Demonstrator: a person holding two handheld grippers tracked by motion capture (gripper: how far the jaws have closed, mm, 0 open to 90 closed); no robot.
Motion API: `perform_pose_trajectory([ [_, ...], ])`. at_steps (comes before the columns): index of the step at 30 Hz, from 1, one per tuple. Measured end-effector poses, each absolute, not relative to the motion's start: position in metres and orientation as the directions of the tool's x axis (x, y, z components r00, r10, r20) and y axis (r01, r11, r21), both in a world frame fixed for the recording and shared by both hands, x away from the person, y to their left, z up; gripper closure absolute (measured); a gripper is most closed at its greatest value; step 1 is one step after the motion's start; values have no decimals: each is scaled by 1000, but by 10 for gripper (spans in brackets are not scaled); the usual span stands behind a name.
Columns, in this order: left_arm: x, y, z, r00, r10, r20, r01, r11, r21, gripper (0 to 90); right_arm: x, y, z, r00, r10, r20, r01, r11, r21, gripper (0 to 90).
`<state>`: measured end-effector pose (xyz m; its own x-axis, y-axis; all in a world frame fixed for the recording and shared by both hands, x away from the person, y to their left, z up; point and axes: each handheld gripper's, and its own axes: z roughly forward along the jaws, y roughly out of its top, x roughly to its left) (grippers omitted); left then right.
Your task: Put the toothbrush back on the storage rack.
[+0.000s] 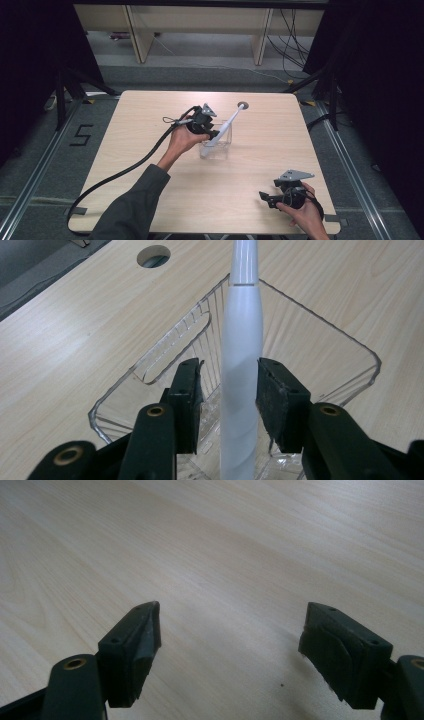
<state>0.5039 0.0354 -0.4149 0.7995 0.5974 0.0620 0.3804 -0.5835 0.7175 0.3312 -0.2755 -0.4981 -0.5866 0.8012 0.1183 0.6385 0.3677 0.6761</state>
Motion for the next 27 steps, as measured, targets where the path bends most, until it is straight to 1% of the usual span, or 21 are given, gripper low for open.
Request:
perform_pose_trajectory([
  [2,503,36,-413,803,593,65,374,-584,720,610,331,-276,-498,-584,803,119,642,367,673,242],
  [6,499,36,-410,807,587,61,370,-583,723,578,333,-278,-497,-596,798,85,609,381,696,245],
  [7,500,37,-409,812,578,80,351,-592,725,547,332,-277,-496,-581,805,116,629,354,692,244],
  [9,500,39,-408,813,574,91,341,-597,726,544,331,-277,-496,-577,808,116,633,353,689,244],
  [11,497,39,-406,806,587,76,356,-583,730,517,331,-277,-496,-576,809,117,634,351,690,244],
  [12,495,39,-405,798,599,65,368,-571,734,517,331,-277,-496,-576,809,117,634,351,690,244],
  [14,492,40,-402,795,603,67,366,-564,740,477,331,-277,-496,-577,809,113,631,353,691,244],
  [15,491,40,-400,795,603,65,365,-561,743,465,330,-276,-496,-565,816,124,645,343,683,244],
  [17,489,41,-397,794,605,60,368,-557,745,437,331,-277,-496,-578,809,112,631,356,689,244],
  [22,486,46,-391,776,630,47,393,-539,745,324,331,-277,-496,-575,810,114,633,352,689,244],
  [25,482,51,-386,764,644,49,402,-534,744,278,331,-277,-496,-576,809,114,635,356,686,244],
  [27,480,53,-384,762,645,49,403,-533,744,270,332,-277,-496,-580,807,108,628,360,689,244],
])
